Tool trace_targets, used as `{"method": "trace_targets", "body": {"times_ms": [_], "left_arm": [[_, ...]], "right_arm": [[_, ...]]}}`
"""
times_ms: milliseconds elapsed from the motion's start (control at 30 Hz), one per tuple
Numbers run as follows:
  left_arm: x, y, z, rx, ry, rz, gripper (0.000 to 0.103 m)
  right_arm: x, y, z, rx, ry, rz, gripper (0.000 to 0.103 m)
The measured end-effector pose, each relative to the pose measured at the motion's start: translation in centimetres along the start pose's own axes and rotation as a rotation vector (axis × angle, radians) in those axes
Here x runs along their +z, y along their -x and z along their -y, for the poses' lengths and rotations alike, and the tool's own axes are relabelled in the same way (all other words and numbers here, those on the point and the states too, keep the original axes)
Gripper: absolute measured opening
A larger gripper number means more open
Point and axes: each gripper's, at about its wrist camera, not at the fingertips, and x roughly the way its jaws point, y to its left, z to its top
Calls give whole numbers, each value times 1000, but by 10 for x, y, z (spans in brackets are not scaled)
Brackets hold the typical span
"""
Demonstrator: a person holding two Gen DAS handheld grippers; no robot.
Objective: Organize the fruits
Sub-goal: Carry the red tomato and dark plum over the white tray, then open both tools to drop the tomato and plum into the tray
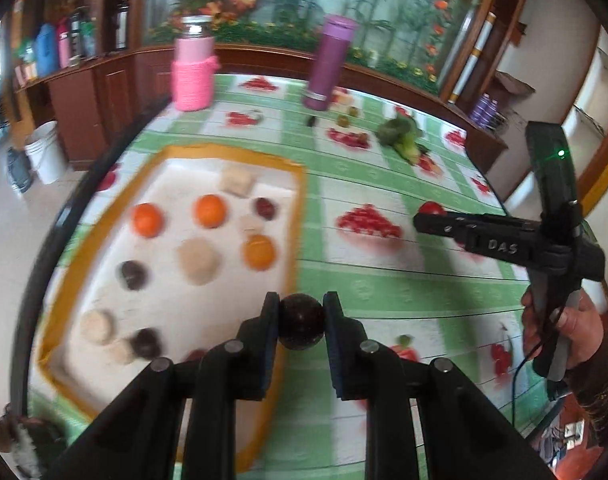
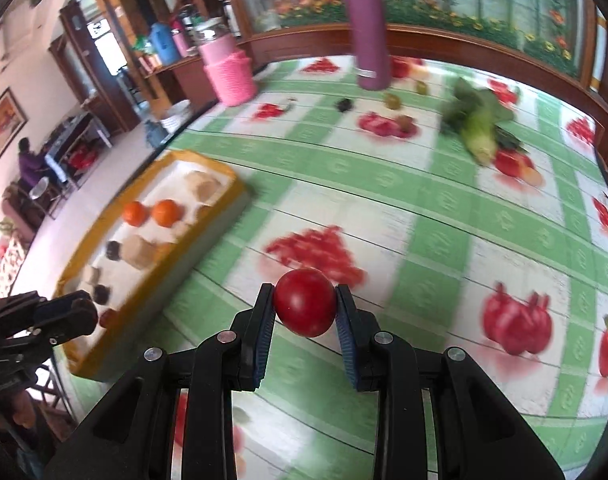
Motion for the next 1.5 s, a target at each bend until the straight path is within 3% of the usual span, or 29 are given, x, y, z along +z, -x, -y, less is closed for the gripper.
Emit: {"method": "trace_targets", "body": {"times_ms": [267, 600, 867, 1100, 1433, 1500], "left_arm": [[-18, 15, -68, 115, 79, -13, 24], [-36, -2, -85, 96, 93, -83, 24], [-41, -15, -83, 86, 68, -119, 24], [-44, -26, -82, 87, 74, -144, 25], [-48, -30, -76, 128, 50, -142, 25], [-49, -30, -75, 131, 47, -137, 25]], "right_arm": [[34, -36, -77, 103, 103, -32, 29], [47, -96, -120, 117, 172, -122, 29], [49, -128, -132, 77, 259, -164, 29], [47, -131, -141, 47, 331, -163, 29], [38, -138, -161, -87, 499, -150, 31], [33, -135, -166, -77, 510, -157, 31]]}}
